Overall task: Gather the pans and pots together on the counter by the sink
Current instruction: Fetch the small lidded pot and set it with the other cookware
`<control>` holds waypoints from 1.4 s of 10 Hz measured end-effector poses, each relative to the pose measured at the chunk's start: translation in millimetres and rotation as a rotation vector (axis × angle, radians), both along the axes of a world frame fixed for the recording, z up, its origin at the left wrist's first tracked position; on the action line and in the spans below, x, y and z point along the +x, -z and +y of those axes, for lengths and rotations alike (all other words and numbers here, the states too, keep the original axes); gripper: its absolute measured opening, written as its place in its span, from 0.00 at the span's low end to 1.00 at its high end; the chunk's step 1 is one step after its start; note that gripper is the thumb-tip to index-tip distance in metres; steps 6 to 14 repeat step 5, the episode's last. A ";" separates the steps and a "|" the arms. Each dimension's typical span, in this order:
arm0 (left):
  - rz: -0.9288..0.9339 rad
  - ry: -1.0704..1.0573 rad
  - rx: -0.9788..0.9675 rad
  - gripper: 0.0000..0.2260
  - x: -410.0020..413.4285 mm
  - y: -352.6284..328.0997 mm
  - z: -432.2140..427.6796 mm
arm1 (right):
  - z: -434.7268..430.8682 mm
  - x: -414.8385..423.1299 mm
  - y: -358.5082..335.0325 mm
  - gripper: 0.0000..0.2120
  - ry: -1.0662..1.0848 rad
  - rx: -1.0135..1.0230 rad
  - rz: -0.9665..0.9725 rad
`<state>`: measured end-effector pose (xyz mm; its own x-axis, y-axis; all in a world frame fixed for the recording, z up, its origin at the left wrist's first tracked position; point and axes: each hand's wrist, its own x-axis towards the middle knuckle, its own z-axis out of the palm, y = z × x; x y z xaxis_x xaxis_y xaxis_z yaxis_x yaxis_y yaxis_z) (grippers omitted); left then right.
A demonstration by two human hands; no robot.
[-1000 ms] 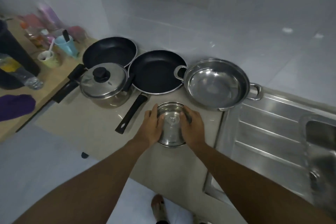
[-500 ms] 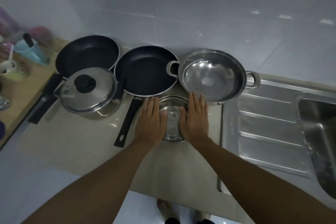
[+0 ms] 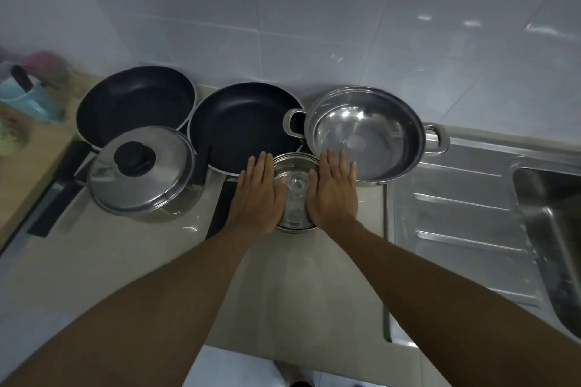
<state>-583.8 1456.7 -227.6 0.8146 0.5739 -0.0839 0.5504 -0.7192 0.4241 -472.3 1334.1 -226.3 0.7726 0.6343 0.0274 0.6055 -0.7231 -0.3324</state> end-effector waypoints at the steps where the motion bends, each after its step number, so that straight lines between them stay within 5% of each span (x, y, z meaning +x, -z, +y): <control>1: 0.037 0.023 0.022 0.32 0.9 -5.3 1.2 | 1.1 1.1 -2.0 0.30 -0.006 -0.008 0.013; 5: 0.109 0.092 0.012 0.29 6.7 -97.6 -5.5 | -42.7 11.5 -65.0 0.27 -0.050 0.177 0.064; 14: 0.109 0.092 0.012 0.29 6.7 -97.6 -5.5 | -42.7 11.5 -65.0 0.27 -0.050 0.177 0.064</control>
